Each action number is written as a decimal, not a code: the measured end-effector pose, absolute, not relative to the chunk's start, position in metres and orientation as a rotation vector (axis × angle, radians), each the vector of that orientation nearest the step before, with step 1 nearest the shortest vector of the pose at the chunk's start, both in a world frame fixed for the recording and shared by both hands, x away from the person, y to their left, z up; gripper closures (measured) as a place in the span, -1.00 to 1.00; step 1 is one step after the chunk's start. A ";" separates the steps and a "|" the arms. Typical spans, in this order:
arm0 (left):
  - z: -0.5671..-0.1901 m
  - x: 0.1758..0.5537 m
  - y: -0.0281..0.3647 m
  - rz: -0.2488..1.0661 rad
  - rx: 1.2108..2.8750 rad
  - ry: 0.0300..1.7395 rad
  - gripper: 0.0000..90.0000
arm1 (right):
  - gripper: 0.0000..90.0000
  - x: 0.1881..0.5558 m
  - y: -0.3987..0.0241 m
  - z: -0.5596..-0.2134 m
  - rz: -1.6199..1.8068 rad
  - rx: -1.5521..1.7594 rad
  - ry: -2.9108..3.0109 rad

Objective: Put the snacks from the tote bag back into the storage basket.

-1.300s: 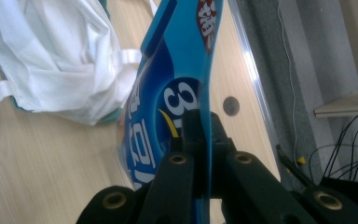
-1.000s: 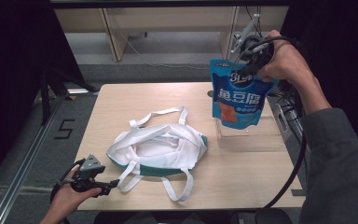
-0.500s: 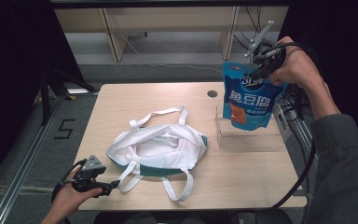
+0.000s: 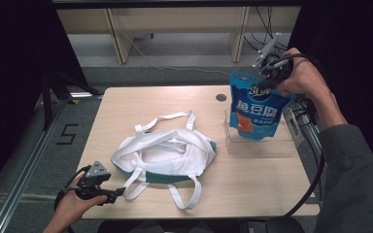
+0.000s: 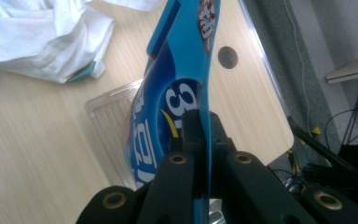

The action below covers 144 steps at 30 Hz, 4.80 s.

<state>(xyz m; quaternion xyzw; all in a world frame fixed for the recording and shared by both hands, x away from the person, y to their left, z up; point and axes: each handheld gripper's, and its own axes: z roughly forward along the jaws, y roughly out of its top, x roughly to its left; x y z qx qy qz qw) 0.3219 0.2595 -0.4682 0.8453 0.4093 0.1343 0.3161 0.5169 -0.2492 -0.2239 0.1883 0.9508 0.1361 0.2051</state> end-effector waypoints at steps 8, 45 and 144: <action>-0.467 0.323 0.261 0.337 2.254 1.069 -0.50 | 1.00 0.519 -0.249 -0.240 0.406 0.537 2.683; -0.469 0.322 0.260 0.326 2.252 1.076 -0.49 | -0.22 0.454 -0.303 -0.271 0.848 1.086 2.141; -0.466 0.319 0.259 0.360 2.251 1.052 -0.50 | 0.86 0.441 -0.344 -0.385 0.806 1.310 2.117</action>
